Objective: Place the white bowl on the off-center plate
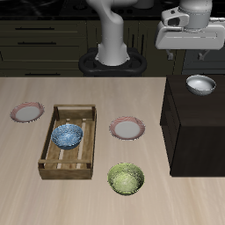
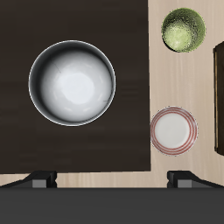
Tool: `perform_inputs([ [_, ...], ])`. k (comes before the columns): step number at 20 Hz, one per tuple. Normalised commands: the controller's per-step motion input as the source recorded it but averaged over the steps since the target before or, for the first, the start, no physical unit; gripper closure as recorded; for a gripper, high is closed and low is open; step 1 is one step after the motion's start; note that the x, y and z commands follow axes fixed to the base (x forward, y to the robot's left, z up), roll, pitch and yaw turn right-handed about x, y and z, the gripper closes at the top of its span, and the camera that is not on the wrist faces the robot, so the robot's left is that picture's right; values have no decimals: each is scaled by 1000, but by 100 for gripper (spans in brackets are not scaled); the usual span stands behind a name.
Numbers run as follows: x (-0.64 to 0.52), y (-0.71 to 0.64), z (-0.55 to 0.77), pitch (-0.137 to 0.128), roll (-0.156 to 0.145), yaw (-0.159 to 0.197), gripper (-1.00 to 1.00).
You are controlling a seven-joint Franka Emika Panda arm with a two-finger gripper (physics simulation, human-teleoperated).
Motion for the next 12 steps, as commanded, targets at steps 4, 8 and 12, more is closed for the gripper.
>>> perform_inputs([
  [4,122,191,40,-14,-9,6,-100],
  [8,192,25,146,-29,-45,-14,-100],
  [12,214,-22,42,8,-42,-28,-100],
])
